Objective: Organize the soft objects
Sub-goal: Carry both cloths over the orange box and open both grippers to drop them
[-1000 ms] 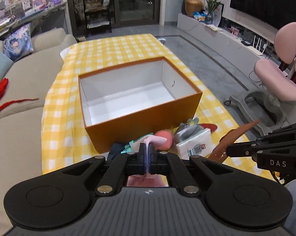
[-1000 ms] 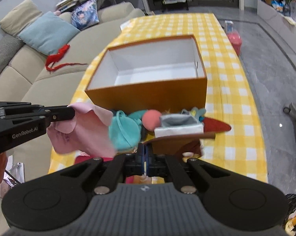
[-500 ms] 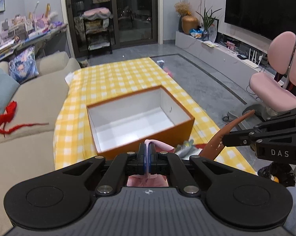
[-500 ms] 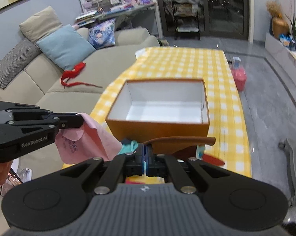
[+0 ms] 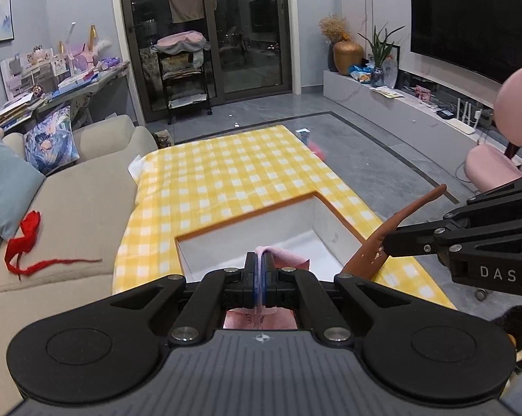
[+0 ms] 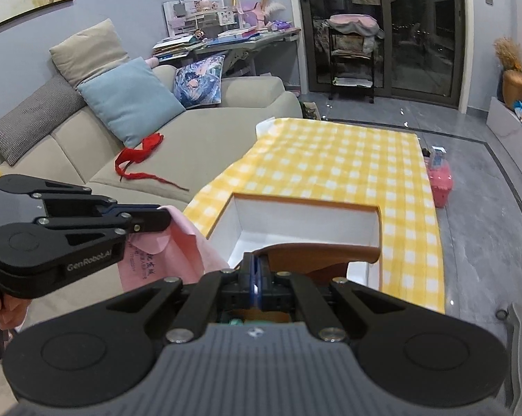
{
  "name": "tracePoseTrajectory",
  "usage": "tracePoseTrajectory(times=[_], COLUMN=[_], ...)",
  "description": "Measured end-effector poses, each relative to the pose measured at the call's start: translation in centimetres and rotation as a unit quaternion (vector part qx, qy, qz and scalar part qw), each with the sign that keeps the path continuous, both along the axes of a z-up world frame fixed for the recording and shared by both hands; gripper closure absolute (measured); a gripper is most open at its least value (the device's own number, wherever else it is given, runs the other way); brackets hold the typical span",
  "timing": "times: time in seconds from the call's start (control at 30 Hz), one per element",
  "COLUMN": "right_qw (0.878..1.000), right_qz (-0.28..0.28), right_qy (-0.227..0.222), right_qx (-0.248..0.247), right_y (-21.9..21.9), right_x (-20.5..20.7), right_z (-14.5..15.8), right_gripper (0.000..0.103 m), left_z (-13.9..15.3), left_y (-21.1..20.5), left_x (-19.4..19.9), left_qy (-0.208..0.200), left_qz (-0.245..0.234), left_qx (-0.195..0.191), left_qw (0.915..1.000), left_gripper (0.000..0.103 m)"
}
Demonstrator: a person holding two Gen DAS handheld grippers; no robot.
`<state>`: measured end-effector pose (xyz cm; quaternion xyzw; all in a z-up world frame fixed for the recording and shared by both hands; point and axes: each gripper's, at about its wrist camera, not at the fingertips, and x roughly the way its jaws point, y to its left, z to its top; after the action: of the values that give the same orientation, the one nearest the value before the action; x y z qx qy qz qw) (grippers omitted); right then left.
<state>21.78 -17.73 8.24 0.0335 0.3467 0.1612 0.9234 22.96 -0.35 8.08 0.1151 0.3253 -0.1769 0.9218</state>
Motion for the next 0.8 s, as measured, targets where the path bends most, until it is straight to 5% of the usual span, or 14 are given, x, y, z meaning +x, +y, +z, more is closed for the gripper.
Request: tracePoseTrajectory(times=[0.2,0.43,0.8], right_qw=[1.000,0.996,0.988], right_qz=[0.000,-0.013,-0.010], right_qy=[0.022,0.087,0.153], right_qx=[0.008,0.003,-0.020], right_y=[0.2,0.6,2.3], right_x=[6.2,12.0,15.5], right_z=[-3.5,-10.8,-17.0], right_gripper=[0.103,0.103,0.103], left_z=[-2.7,-9.3,-14.9], left_y=[-0.1,0.0,0.5], left_x=[4.8,9.2,11.1], left_qy=[0.006,0.061,0.122], left_qz=[0.015,0.033,0.055], left_qx=[0.005,0.009,0.022], left_qw=[0.9999,0.9975,0.9908], left_gripper=[0.101,0.101,0.101])
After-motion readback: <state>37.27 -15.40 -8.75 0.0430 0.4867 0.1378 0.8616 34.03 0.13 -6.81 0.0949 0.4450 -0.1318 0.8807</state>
